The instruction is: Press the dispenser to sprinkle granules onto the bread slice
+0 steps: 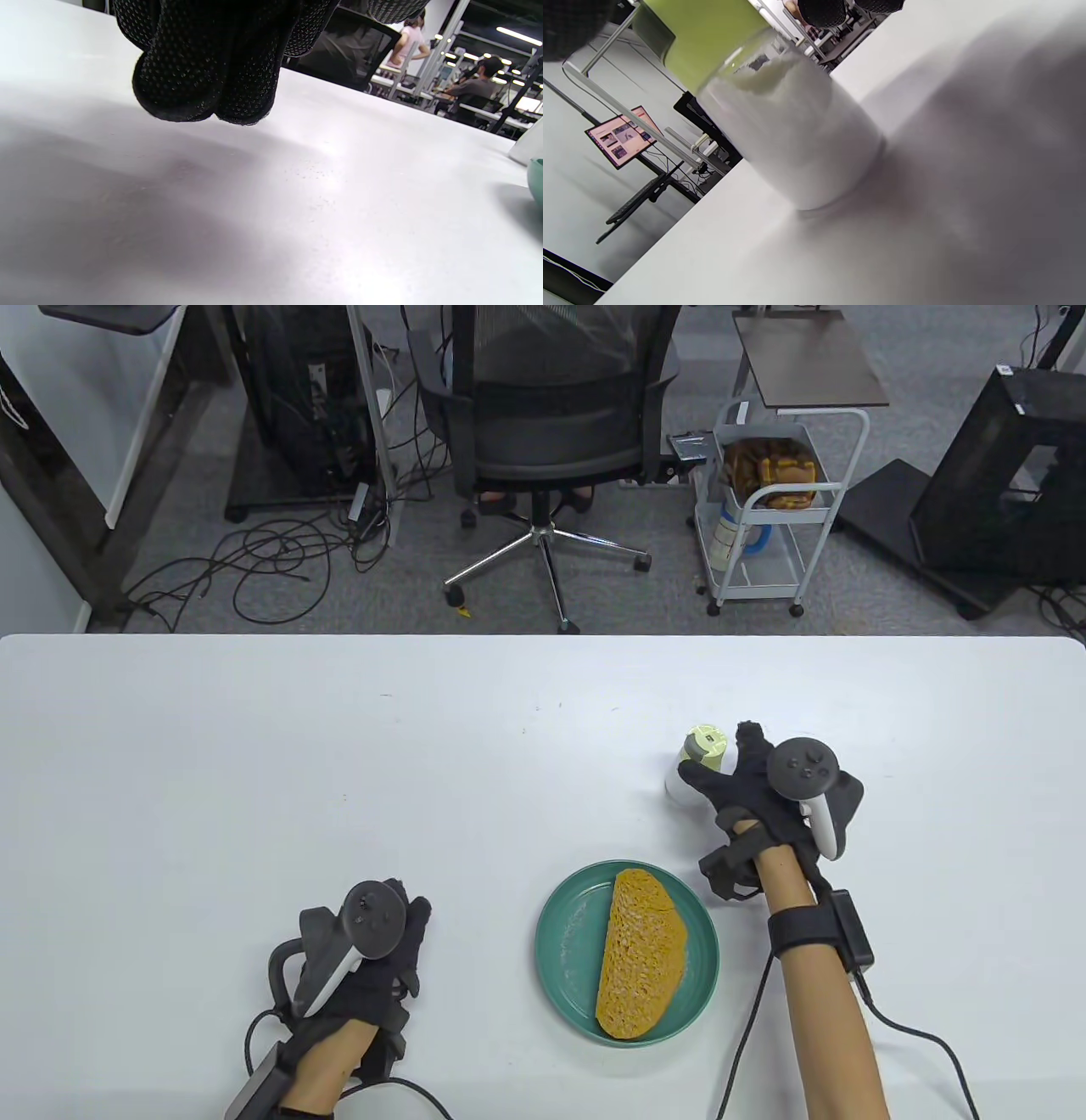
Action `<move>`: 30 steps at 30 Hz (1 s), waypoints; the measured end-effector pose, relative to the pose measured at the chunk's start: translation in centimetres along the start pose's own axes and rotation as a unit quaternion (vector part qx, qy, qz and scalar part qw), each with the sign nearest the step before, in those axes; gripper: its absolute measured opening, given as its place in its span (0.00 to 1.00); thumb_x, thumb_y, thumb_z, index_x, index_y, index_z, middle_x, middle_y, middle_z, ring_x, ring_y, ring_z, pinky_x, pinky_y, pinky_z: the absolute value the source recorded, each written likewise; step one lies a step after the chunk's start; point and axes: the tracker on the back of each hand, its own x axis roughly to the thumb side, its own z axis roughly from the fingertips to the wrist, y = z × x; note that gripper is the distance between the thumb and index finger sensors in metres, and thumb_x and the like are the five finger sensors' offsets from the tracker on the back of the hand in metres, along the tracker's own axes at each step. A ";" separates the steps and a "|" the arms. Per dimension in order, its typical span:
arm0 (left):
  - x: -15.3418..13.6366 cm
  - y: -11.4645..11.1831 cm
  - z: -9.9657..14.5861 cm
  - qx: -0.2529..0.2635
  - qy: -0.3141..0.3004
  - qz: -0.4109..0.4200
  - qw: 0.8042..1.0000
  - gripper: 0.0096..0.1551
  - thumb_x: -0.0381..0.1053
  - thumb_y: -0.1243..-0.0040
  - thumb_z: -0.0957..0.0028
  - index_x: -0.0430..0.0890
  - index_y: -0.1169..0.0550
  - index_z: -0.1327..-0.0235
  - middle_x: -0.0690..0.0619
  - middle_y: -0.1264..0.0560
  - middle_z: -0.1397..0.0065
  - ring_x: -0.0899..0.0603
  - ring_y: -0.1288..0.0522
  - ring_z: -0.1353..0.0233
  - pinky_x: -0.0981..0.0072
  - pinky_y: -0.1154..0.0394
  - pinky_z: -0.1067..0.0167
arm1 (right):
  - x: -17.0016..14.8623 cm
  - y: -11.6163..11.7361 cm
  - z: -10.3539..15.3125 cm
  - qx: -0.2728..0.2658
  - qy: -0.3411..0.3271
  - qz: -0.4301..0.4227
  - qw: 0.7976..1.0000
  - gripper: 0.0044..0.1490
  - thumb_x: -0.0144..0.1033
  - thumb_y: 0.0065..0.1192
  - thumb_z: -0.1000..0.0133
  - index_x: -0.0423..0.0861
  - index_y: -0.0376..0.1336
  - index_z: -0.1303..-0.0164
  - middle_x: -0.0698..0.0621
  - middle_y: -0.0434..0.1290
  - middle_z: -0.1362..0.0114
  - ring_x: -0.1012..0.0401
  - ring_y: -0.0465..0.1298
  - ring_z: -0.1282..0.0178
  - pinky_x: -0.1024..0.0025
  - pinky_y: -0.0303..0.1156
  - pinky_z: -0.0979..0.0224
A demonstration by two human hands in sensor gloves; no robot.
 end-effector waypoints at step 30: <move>2.0 -0.3 0.7 -0.007 -0.081 -0.008 0.997 0.42 0.67 0.54 0.42 0.56 0.49 0.16 0.44 0.53 0.09 0.35 0.46 0.12 0.29 0.61 0.19 | 2.8 -6.2 13.7 -0.164 -0.173 0.008 0.971 0.36 0.55 0.75 0.54 0.44 0.67 0.45 0.47 0.79 0.43 0.44 0.79 0.38 0.37 0.66 0.30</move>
